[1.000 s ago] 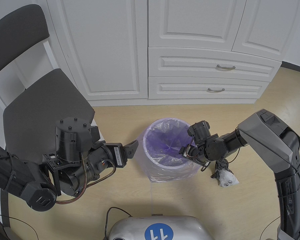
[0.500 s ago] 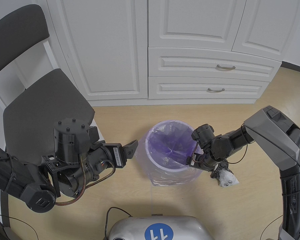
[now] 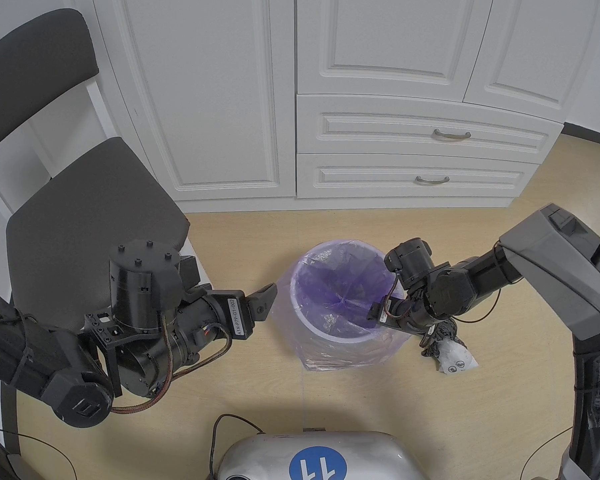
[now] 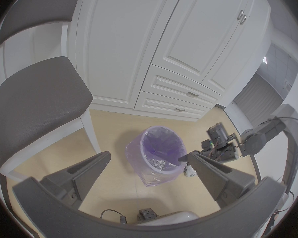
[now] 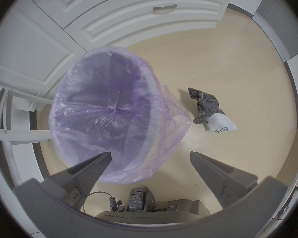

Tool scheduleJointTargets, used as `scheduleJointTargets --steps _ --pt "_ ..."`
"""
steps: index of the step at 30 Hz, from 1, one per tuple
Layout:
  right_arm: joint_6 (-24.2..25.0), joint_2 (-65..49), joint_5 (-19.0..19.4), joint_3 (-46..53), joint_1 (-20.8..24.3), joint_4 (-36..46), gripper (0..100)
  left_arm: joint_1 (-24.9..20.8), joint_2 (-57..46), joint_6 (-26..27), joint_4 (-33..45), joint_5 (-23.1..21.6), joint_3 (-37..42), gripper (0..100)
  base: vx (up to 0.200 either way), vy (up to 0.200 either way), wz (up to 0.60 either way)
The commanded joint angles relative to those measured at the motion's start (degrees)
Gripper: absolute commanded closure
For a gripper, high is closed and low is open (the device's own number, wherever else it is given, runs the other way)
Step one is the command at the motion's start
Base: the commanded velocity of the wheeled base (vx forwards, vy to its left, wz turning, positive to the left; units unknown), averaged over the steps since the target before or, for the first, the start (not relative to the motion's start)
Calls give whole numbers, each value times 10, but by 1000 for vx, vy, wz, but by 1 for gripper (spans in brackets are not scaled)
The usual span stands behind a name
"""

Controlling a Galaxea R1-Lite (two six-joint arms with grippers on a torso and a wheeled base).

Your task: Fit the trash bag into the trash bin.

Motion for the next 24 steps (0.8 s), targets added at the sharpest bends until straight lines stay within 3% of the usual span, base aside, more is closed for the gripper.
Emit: scheduleJointTargets --steps 1,5,11,17,22,24 --pt "-5 -77 0 31 1 0 0 -3 -3 0 0 0 2 0 0 0 0" --pt "-5 -145 0 41 -9 -1 0 -3 -12 0 0 0 2 0 0 0 0" --pt "5 -264 -1 42 -77 -70 0 -3 -29 0 0 0 3 0 0 0 0" --pt "77 -286 -8 68 -112 -325 0 -4 -43 1 -1 -1 11 0 0 0 0" --pt "74 -213 -42 89 -111 -546 0 -5 -47 1 -1 -1 12 0 0 0 0" --pt "35 -214 -70 106 -96 -589 0 -5 -48 1 -4 -1 13 0 0 0 0"
